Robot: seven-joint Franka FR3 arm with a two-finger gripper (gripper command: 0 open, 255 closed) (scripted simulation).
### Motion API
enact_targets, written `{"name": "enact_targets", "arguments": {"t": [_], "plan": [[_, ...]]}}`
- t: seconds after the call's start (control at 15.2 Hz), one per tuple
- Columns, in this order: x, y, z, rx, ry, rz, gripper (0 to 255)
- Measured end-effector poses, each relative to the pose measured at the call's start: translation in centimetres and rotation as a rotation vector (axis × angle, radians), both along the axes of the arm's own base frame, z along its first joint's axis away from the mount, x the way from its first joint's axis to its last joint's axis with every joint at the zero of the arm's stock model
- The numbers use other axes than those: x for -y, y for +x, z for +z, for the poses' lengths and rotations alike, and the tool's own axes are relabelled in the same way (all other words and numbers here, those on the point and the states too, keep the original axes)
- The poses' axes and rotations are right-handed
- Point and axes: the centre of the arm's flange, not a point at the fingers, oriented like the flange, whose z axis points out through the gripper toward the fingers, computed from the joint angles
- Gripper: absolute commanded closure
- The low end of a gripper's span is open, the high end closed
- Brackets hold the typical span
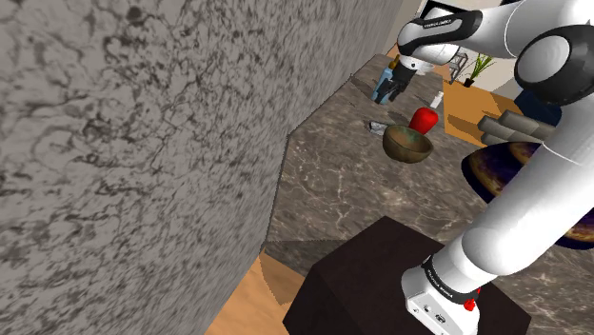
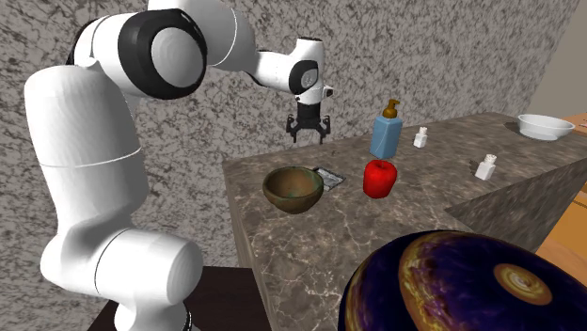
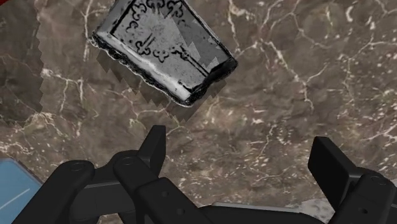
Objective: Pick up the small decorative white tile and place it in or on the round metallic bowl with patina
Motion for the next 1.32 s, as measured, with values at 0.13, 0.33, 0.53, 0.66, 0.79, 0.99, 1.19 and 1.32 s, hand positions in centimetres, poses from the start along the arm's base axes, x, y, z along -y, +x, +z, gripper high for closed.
{"name": "enact_targets", "arguments": {"t": [0.13, 0.33, 0.53, 0.66, 0.79, 0.99, 1.19, 1.32], "plan": [[1.8, 1.6, -0.9, 0.007, 0.003, 0.006, 0], [4.7, 3.6, -1.9, 0.015, 0.009, 0.013, 0], [5.2, 4.4, -3.4, 0.018, 0.01, 0.016, 0], [5.3, 4.5, -4.4, 0.018, 0.011, 0.017, 0], [5.1, 4.8, -5.5, 0.018, 0.011, 0.017, 0], [5.2, 5.0, -6.1, 0.018, 0.011, 0.017, 0], [5.2, 5.0, -6.2, 0.019, 0.011, 0.017, 0], [5.2, 5.0, -6.2, 0.019, 0.011, 0.017, 255]]}}
